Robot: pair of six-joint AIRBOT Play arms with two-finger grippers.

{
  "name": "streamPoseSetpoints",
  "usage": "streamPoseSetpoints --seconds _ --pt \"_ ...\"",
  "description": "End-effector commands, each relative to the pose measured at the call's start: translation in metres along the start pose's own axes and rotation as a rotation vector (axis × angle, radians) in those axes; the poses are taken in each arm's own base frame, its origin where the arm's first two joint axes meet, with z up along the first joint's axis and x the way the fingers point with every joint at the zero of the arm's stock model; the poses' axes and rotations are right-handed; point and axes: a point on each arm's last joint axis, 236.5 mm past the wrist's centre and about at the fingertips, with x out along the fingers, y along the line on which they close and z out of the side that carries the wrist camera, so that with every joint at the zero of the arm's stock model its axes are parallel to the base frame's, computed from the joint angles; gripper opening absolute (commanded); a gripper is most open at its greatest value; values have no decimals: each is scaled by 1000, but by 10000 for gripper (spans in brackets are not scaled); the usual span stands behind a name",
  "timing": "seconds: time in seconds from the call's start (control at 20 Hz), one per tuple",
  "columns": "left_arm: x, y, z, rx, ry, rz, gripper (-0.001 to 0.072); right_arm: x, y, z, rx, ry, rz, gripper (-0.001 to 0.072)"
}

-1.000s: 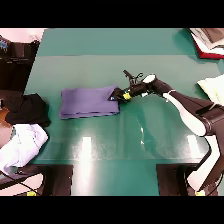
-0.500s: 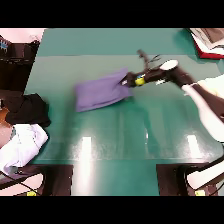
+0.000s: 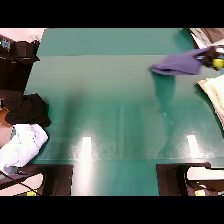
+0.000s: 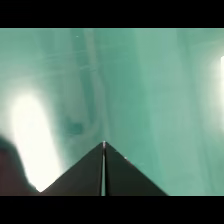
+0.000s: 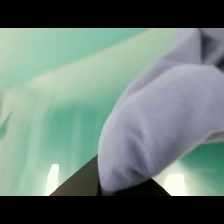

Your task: Fold the shirts.

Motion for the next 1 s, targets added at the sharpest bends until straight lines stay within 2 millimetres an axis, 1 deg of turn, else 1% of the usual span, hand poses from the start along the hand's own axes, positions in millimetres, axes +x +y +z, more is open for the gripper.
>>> streamPoseSetpoints --seconds 0.0,0.1,0.2,0.3,0.4,0.5,0.55,0.7,0.8,0.95 --pt "-1 -18 2 -5 -9 -74 29 -64 -86 37 55 -150 -140 17" --pt "-1 -20 3 -8 -11 -86 28 -82 -123 43 77 -186 -190 17" --pt "-1 -21 3 -14 -11 -86 29 -91 -141 53 71 -193 -198 17" --pt "-1 -21 2 -15 -10 -88 29 -96 -139 67 21 -176 -176 17" --pt "-1 -21 3 -25 -10 -88 28 -101 -129 84 -39 -179 -163 17" --pt "-1 -21 2 -33 -9 -88 29 -113 -120 99 -74 -211 -175 17" --pt "-1 -21 3 -33 -10 -88 29 -119 -116 104 -89 -219 -176 17" --pt "-1 -21 3 -33 -10 -88 28 -134 -100 109 -102 -210 -161 17" --pt "-1 -21 2 -33 -9 -88 29 -145 -100 109 -105 -185 -209 17" --pt "-1 -21 2 -33 -8 -88 29 -165 -106 110 -116 -163 -328 17"
